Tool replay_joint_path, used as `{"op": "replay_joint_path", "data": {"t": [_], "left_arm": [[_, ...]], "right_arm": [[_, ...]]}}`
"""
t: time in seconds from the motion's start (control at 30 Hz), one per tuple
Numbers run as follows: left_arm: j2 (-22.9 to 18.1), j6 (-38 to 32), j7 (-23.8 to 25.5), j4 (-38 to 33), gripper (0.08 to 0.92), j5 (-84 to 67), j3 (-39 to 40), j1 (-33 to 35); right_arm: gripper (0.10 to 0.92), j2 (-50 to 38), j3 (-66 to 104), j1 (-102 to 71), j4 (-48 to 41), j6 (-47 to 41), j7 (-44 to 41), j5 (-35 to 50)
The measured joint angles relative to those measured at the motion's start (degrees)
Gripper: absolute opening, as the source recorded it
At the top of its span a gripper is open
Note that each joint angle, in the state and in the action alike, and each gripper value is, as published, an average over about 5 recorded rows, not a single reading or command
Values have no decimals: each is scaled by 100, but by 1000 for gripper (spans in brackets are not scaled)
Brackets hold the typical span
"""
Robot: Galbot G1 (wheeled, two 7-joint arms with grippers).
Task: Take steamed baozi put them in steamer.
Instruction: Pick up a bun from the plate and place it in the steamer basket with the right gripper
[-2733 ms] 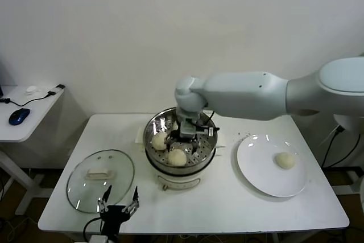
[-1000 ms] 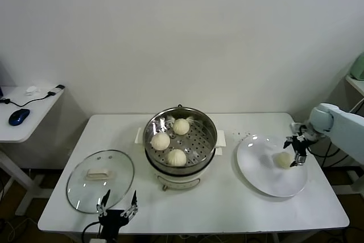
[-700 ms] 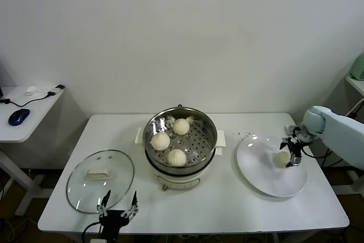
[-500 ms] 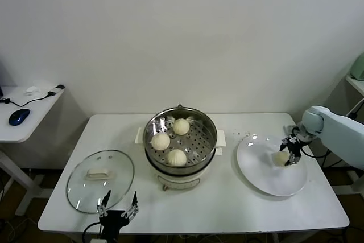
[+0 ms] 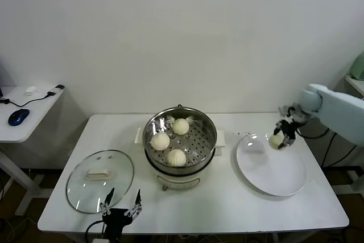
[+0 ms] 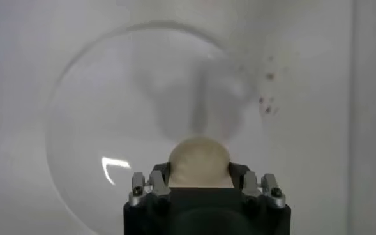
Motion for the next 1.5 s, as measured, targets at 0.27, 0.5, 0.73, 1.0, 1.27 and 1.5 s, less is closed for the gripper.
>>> {"op": "replay_joint_path", "data": {"t": [0.27, 0.5, 0.73, 1.0, 1.27, 1.5], "left_arm": [[39, 26, 12, -113, 823, 56, 129, 19], [62, 21, 13, -172, 823, 67, 212, 33], [46, 17, 23, -191, 823, 73, 226, 7], [1, 27, 41, -182, 823, 56, 190, -43], [-22, 66, 75, -118, 823, 6, 168, -118], [-22, 126, 107, -76, 823, -65, 141, -197]], "right_arm": [[628, 700, -1312, 2110, 1290, -424, -53, 1683], [628, 1501, -1635, 2899, 2111, -940, 260, 2785], [628, 2161, -1730, 2753, 2352, -1376, 794, 3182], [628, 2577, -1709, 2088, 2050, -1639, 1218, 3131], [628, 2774, -1660, 1492, 1729, -1782, 1466, 2979], [676, 2869, -1595, 1154, 1544, -1856, 1634, 2918]]}}
